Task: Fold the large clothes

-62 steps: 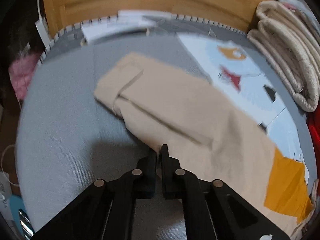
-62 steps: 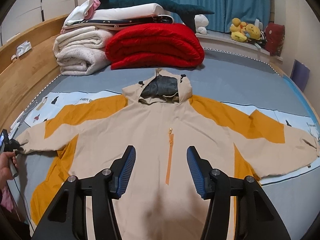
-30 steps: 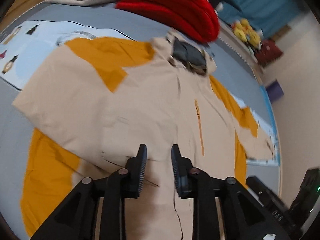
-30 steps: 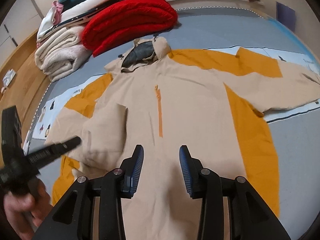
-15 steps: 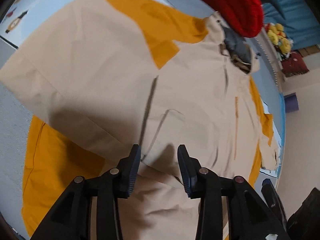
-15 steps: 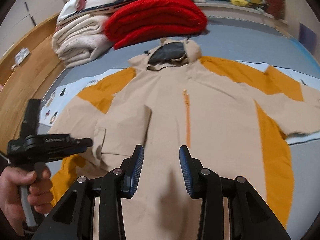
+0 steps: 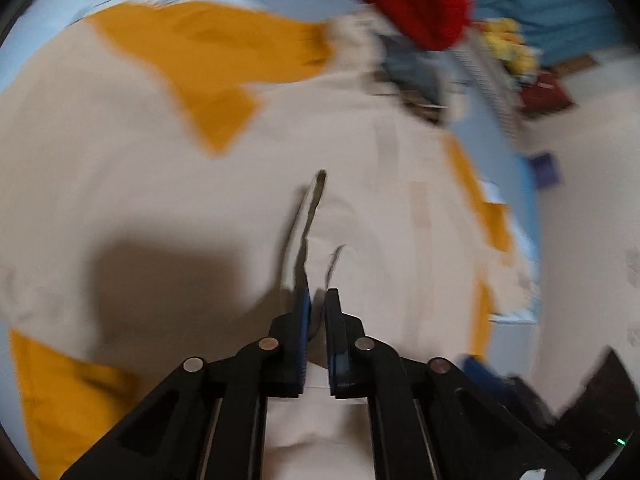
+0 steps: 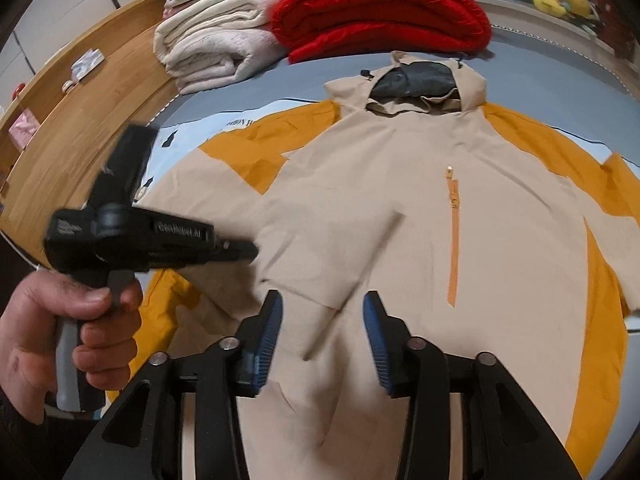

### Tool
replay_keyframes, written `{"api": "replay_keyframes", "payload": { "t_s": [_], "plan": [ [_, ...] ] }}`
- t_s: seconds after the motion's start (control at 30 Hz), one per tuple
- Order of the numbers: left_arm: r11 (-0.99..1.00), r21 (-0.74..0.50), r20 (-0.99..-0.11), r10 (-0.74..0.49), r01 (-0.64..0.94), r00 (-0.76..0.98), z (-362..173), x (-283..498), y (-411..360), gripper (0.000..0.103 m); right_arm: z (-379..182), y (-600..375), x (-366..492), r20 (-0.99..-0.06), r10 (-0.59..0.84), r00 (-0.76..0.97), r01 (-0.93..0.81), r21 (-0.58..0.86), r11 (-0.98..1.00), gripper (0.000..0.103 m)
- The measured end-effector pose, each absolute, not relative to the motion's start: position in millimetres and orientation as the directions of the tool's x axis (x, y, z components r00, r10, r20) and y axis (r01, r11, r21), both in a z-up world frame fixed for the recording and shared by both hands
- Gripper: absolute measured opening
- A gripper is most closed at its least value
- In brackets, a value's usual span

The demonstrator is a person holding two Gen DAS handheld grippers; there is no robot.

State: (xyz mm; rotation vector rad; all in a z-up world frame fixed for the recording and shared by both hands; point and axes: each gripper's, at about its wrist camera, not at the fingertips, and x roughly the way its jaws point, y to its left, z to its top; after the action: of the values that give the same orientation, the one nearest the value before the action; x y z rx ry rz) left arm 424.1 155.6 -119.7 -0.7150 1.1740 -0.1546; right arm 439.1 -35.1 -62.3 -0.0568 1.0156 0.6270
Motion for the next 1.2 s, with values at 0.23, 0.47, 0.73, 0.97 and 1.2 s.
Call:
{"api": "replay_keyframes", "payload": {
  "t_s": [0.23,0.47,0.73,0.97,1.2],
  "plan": [
    [0.707,-0.707,-0.644,-0.649,0.006,0.405,-86,424,107,0.004,-68,-32,435,-0.815,0.471,0.338,-0.53,0.249,0.811,0.051],
    [0.694,-0.718,-0.624,-0.676,0.055,0.391,-75,420,95,0.004,-78,-42,440,-0.844,0.406,0.351,-0.454,0.227,0.862,0.051],
    [0.801,-0.594,-0.714,-0.482,-0.075,0.508,-67,421,128,0.004,-93,-67,457,-0.889,0.324,0.324,-0.296,0.23,0.927,0.051],
    [0.86,-0.341,-0.798,-0.052,-0.379,0.6,-55,409,192,0.005,-98,-103,477,-0.893,0.312,0.324,-0.141,0.28,0.95,0.014],
    [0.775,-0.363,-0.794,0.033,-0.517,0.607,-60,402,240,0.005,-35,-165,516,-0.782,0.242,0.575,-0.107,0.221,0.969,0.01]
  ]
}}
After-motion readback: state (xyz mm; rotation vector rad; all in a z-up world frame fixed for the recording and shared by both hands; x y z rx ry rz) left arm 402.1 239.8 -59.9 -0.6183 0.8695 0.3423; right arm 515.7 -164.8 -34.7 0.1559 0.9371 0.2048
